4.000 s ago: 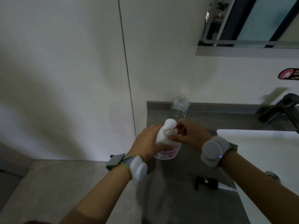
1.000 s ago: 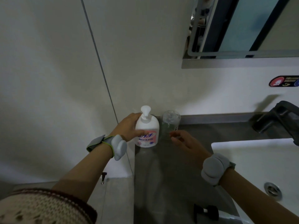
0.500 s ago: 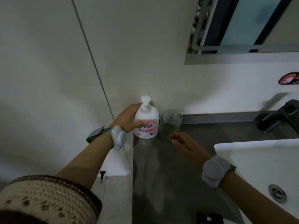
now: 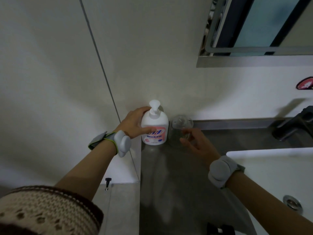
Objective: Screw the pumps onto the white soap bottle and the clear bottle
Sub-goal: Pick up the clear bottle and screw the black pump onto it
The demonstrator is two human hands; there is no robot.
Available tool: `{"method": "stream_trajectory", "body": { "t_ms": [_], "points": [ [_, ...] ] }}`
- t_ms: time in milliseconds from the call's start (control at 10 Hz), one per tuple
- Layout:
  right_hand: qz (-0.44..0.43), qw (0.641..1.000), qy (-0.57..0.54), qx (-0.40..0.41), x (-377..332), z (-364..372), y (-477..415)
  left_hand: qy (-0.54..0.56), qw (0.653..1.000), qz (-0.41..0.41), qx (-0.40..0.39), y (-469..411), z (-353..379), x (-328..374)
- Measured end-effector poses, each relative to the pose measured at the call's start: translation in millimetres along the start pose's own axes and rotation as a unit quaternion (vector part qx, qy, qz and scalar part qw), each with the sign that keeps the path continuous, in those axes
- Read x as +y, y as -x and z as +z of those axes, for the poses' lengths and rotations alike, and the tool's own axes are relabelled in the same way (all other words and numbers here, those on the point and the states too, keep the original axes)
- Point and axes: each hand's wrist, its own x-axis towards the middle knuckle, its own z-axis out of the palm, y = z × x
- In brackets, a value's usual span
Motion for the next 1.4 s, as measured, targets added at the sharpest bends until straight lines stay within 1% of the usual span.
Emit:
{"method": "stream_trajectory", "body": {
  "t_ms": [100,200,300,400,500,600,700,800,900,1000,1100,1200,1300,1400],
  "points": [
    [-0.004,0.994,0.06,0.088,4.4,-0.3,-16.9,0.001,1.0,-0.024,0.015,4.5,0.2,-3.4],
    [0.044,0.99,0.104,0.087,9.1,3.0,-38.7,0.004,0.998,-0.06,0.035,11.1,-0.1,-6.3],
    [0.111,0.985,0.134,0.008,14.1,4.4,-57.6,0.011,0.996,-0.069,0.053,22.1,1.3,-5.9],
    [0.132,0.978,0.149,-0.055,17.8,3.1,-62.9,0.0,0.995,-0.079,0.058,33.5,3.3,-5.8],
    [0.13,0.981,0.139,-0.044,17.2,0.1,-53.4,-0.009,0.993,-0.09,0.069,45.7,4.8,-4.1],
    [0.118,0.986,0.117,-0.033,11.4,0.0,-32.6,-0.007,0.994,-0.077,0.078,62.3,9.5,2.1],
    [0.098,0.988,0.112,-0.043,4.5,2.2,-8.5,0.008,0.996,-0.066,0.052,78.0,22.4,13.0],
    [0.09,0.987,0.109,-0.076,-5.1,5.0,18.4,0.023,0.997,-0.071,0.008,100.9,41.2,27.6],
    [0.075,0.988,0.101,-0.09,-14.6,7.4,46.0,0.066,0.994,-0.081,-0.024,120.3,61.7,47.2],
    [0.061,0.988,0.099,-0.104,-20.1,11.0,70.7,0.088,0.992,-0.077,-0.039,133.8,74.0,67.3],
    [0.064,0.985,0.099,-0.126,-21.6,18.8,90.6,0.102,0.985,-0.09,-0.108,157.4,77.5,76.3],
    [0.067,0.979,0.116,-0.155,-19.0,25.5,104.1,0.031,0.966,-0.25,-0.051,167.6,106.3,56.6],
    [0.05,0.982,0.106,-0.147,-17.3,23.8,120.9,-0.036,0.896,-0.442,-0.038,163.9,116.6,64.9],
    [0.034,0.985,0.084,-0.146,-17.1,15.3,127.6,0.124,0.98,-0.146,-0.054,189.5,108.9,79.8]
  ]
}}
